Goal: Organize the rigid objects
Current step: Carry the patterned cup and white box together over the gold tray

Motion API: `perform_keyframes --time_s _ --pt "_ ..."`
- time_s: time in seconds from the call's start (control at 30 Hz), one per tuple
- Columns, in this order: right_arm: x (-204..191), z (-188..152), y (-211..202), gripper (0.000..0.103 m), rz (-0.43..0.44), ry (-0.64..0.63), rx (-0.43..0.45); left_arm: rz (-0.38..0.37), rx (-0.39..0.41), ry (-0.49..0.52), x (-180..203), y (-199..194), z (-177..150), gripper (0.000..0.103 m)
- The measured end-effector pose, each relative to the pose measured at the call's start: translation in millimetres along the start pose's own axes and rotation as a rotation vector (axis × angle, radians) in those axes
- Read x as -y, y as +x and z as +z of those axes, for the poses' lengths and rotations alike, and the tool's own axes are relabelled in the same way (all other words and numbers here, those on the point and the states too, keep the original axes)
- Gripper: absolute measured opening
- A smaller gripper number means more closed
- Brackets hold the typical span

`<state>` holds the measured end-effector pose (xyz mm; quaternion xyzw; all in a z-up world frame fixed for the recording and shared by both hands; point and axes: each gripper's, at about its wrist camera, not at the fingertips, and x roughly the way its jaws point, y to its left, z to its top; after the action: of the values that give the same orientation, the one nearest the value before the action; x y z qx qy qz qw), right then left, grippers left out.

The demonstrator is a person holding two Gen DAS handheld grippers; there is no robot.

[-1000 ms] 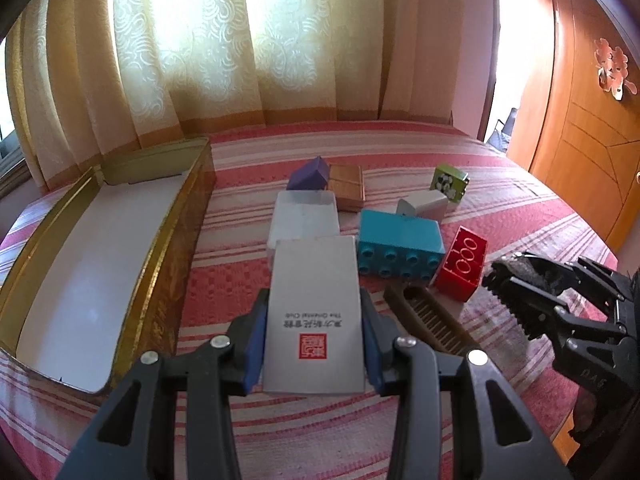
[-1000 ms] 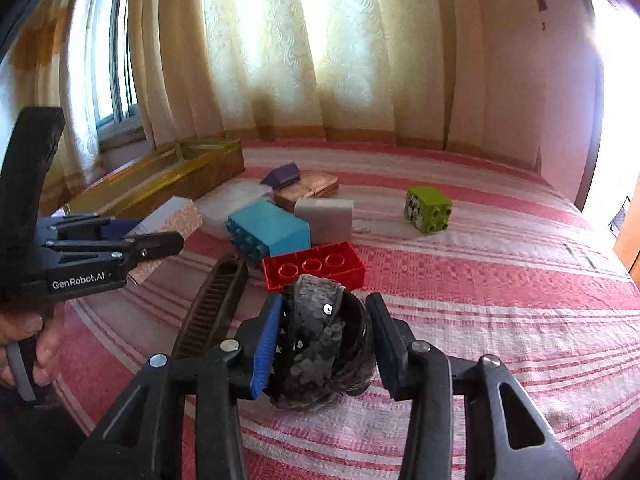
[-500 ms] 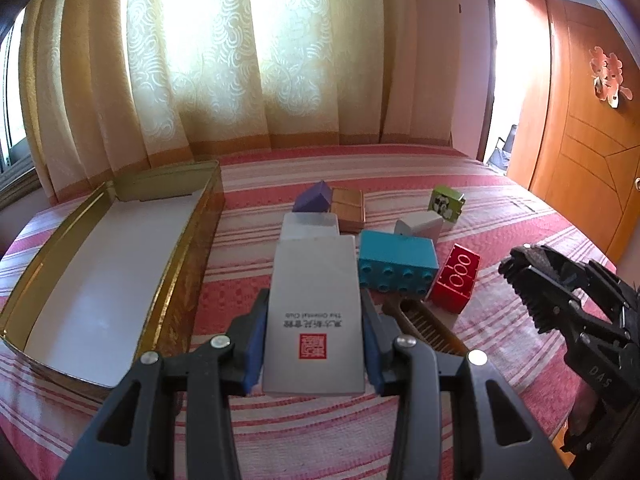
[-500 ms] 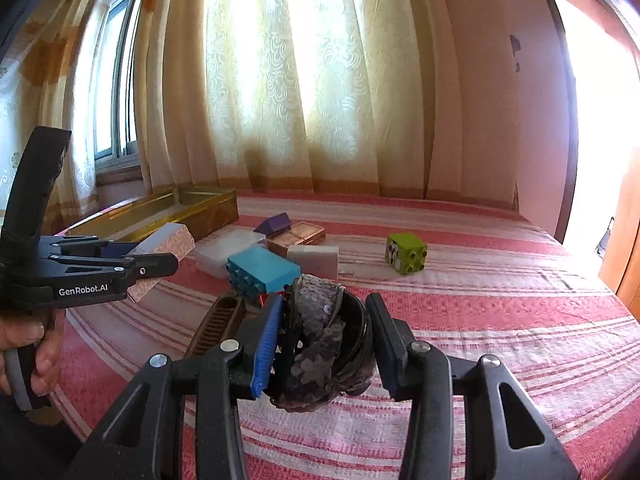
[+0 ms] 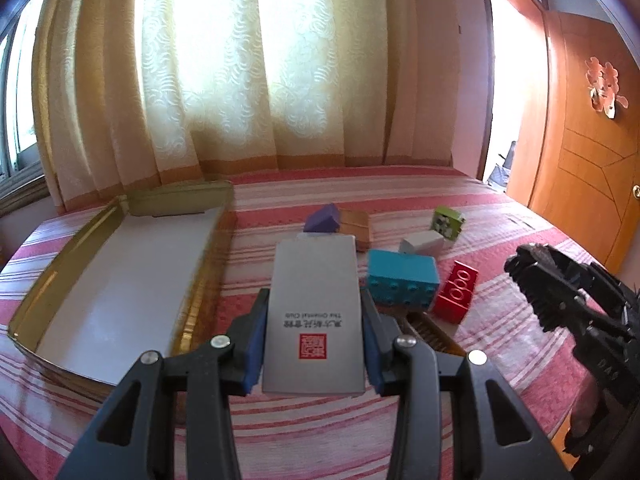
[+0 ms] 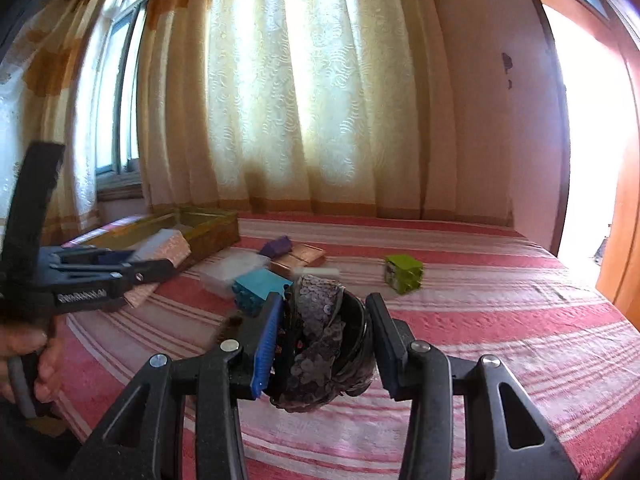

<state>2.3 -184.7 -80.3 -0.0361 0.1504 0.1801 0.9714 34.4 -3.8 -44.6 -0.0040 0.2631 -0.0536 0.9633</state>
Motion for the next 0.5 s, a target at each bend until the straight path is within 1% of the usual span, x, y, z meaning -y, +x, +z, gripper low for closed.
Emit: perform_keyframes --time_s 0.1,0.27,0.4,0.5 --pt "-10.1 14.8 6.5 0.045 0.049 -0.004 -0.021 0.014 0.021 -0.028 -19.6 -9.0 7.2 0.040" --pt "-38.7 38.2 22.1 0.045 0.109 -0.055 -0.023 0.055 0.060 -0.063 -50.4 -20.3 17.8 0.040" --pt "-65.6 58.2 37.7 0.045 0.169 -0.080 -0.037 0.094 0.059 -0.078 -74.7 -20.0 23.5 0.040" --pt "-87.5 73.9 53.2 0.045 0.201 -0.104 -0.058 0.117 0.037 -0.084 -93.9 -14.5 28.0 0.040"
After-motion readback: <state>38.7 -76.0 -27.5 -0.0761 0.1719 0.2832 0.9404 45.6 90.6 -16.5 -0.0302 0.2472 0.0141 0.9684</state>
